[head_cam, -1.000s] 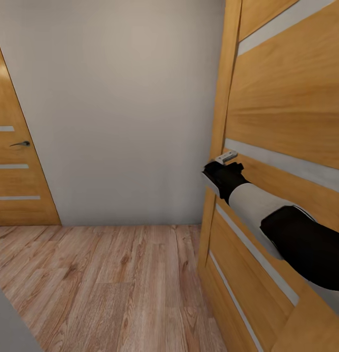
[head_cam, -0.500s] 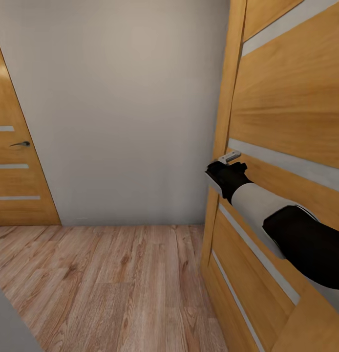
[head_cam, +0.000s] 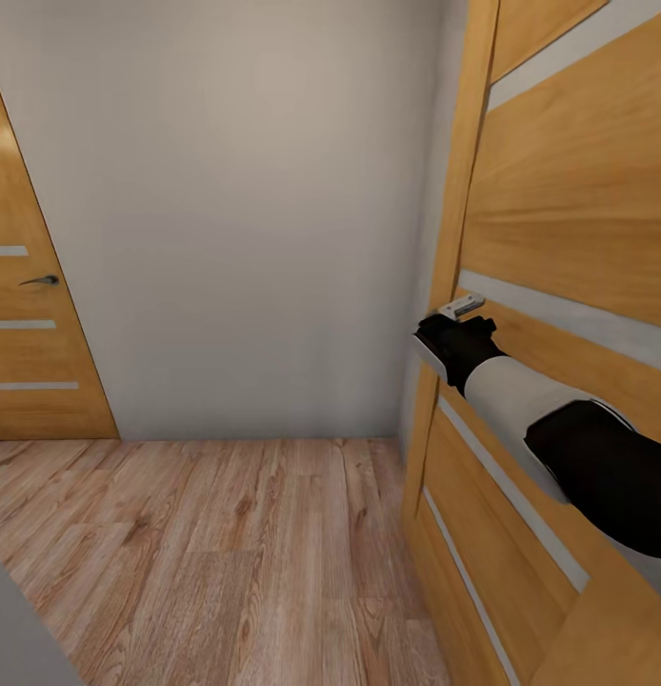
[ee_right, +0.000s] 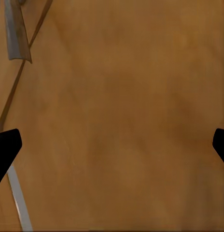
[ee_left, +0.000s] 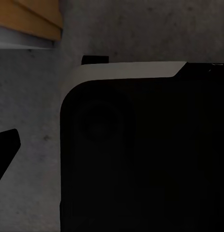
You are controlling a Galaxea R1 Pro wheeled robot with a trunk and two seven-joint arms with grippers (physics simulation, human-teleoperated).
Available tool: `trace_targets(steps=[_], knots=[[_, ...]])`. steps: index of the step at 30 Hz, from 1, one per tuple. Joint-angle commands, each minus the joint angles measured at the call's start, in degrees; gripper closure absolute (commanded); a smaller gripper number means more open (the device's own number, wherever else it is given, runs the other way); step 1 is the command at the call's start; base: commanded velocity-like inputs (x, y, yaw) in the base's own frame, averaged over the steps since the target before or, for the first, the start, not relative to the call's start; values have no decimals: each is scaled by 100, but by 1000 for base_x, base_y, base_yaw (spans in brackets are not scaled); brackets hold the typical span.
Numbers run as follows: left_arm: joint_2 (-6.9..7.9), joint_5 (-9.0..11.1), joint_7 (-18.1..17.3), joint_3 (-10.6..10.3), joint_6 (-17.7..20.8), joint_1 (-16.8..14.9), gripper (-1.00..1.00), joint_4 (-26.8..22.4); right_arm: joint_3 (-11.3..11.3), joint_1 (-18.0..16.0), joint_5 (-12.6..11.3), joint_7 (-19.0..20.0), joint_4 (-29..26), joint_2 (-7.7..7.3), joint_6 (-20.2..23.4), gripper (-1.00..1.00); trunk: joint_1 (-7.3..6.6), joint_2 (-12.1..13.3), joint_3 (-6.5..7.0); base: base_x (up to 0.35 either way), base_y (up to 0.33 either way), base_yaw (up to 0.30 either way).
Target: Move the two storage containers from the living room to the garage. In the garage, place one container on the floor and stack the other container on top of it (either order is fine).
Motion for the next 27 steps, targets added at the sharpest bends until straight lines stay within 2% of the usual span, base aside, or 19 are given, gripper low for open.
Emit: trace_targets(steps=[1, 22, 27], knots=[[-1, 10, -2, 10, -19, -1, -100, 0, 39, -4, 33, -51, 0, -130, 102, -100, 0, -3, -6, 0, 0, 0], [-3, 5, -2, 10, -22, -1, -100, -3, 46, -9, 42, -56, 0, -171, 129, -100, 0, -3, -6, 0, 0, 0], [-1, 5, -2, 10, -22, -1, -100, -3, 40, -9, 42, -52, 0, -280, 137, -100, 0, -3, -6, 0, 0, 0]])
